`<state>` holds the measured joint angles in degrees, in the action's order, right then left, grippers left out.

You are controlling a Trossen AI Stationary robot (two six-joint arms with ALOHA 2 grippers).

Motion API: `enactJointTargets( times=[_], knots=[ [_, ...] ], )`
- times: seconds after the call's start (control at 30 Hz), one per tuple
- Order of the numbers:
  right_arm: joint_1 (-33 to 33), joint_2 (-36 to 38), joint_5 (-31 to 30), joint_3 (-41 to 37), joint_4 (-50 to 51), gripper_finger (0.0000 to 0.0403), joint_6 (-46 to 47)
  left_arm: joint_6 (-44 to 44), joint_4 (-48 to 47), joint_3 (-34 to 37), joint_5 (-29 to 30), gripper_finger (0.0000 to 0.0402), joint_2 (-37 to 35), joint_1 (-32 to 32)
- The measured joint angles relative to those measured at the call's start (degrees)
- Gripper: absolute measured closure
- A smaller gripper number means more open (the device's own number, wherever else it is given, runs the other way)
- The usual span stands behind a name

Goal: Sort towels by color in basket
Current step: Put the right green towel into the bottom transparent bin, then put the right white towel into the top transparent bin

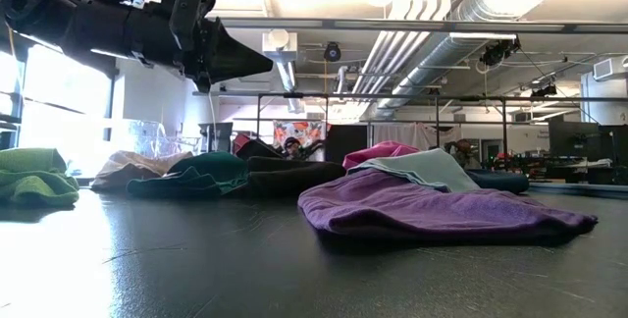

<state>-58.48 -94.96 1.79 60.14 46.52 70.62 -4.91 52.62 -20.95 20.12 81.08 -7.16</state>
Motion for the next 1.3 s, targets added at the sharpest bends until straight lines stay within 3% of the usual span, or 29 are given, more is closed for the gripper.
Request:
enactJointTargets(
  times=[0.13,0.3,0.47,0.67,0.73,0.97,1.13,1.3],
  knots=[
    [0.0,2.3,-1.1,0.0,0.6,0.0363,1.7,0.0,0.1,0.0,0.0,0.0401,0.0,0.0],
    [0.0,7.3,-10.6,0.0,1.6,0.0363,4.3,0.0,0.3,0.0,0.0,0.0401,0.0,0.0],
    [0.0,12.2,-25.0,0.0,1.5,0.0363,2.7,0.0,0.4,0.0,0.0,0.0401,0.0,0.0],
    [0.2,14.0,-50.0,0.0,1.7,0.0363,-4.0,0.0,0.4,0.0,0.0,0.0401,0.0,0.0],
    [1.2,13.6,-55.4,0.0,2.4,0.036,-6.1,0.0,0.4,0.0,0.0,0.0401,0.0,0.0],
    [8.2,11.5,-58.8,0.0,11.2,0.0313,-7.5,0.0,0.4,0.0,0.0,0.0401,0.0,0.0],
    [12.7,11.0,-63.3,0.0,23.1,0.0272,-4.6,0.0,0.4,0.0,0.0,0.0401,0.0,0.0],
    [18.9,11.0,-55.8,0.0,30.5,0.025,-0.9,0.0,0.4,0.0,0.0,0.0401,0.0,0.0]
  ],
)
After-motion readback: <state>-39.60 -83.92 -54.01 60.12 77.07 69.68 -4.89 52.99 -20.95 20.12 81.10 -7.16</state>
